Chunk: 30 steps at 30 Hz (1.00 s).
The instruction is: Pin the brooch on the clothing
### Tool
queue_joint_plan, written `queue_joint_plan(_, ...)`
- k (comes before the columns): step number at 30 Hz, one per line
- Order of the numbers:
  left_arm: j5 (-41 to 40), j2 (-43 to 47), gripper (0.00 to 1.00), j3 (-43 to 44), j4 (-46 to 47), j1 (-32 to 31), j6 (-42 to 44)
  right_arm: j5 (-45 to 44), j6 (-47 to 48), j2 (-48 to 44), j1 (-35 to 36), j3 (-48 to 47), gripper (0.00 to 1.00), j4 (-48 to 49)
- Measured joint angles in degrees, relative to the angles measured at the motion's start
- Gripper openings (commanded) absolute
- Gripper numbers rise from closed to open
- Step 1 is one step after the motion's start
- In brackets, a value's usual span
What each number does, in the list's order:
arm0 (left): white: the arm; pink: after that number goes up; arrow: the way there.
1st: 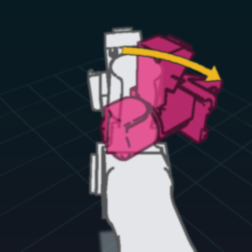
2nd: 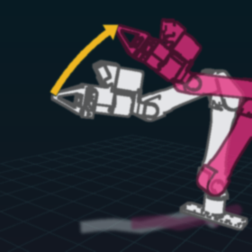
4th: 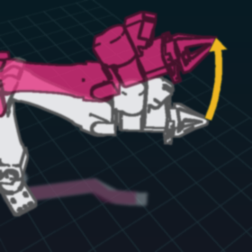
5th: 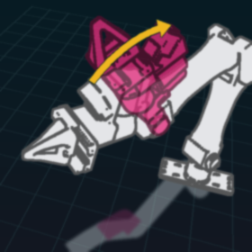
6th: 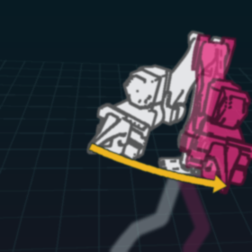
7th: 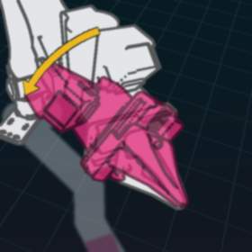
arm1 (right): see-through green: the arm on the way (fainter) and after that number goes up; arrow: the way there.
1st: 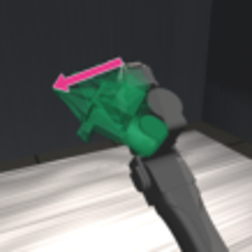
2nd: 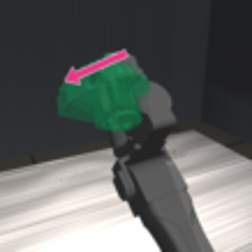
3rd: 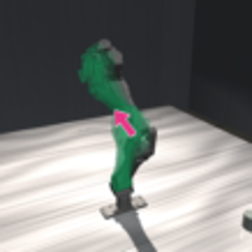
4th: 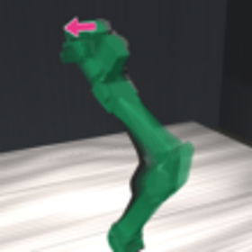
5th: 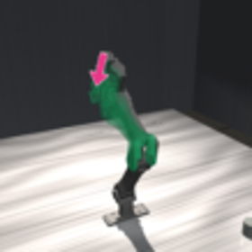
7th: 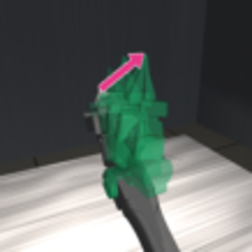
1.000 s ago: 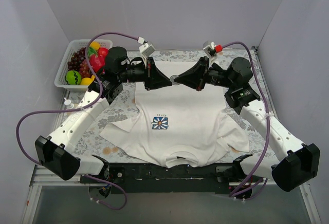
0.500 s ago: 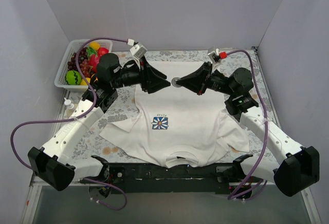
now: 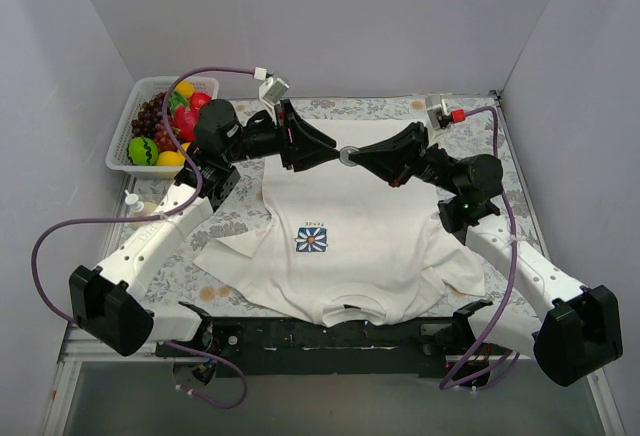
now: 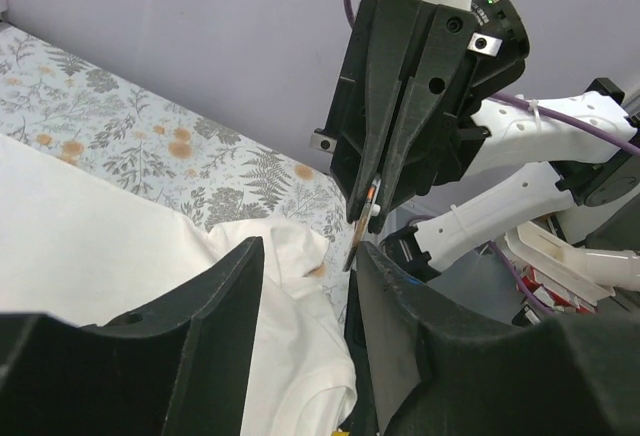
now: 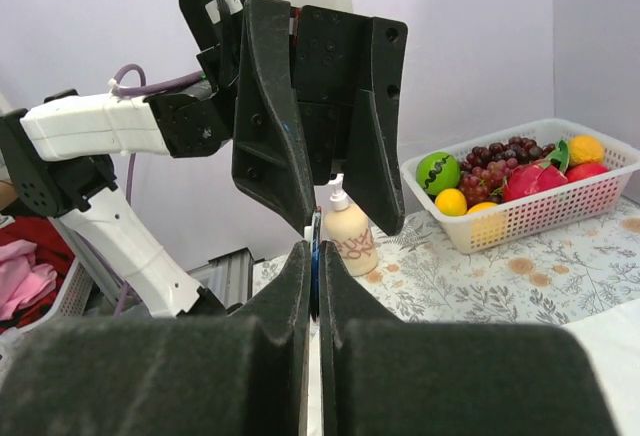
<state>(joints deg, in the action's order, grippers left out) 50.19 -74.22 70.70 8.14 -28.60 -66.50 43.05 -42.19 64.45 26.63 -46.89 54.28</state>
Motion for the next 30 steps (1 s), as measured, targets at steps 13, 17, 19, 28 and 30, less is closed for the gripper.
queue_joint_plan(13,4.63,-2.29,0.32,-0.07,7.69,0.0,-5.35,-0.28,-1.81,0.07,-0.24,0.68,0.01,3.13)
queue_joint_plan(17,5.81,-2.78,0.28,-0.17,9.07,0.0,-6.56,-0.5,-2.23,0.39,-0.26,0.68,0.01,3.26)
queue_joint_plan(19,6.01,-2.95,0.26,-0.22,9.88,0.0,-7.06,-0.57,-2.51,0.57,-0.26,0.68,0.01,3.39)
queue_joint_plan(28,7.04,-4.13,0.23,-0.24,11.61,-0.02,-8.98,-1.7,-3.32,0.85,-0.26,0.96,0.01,3.87)
queue_joint_plan(30,7.28,-4.17,0.19,-0.48,11.78,-0.02,-9.14,-2.1,-3.56,0.85,-0.26,0.96,0.01,3.93)
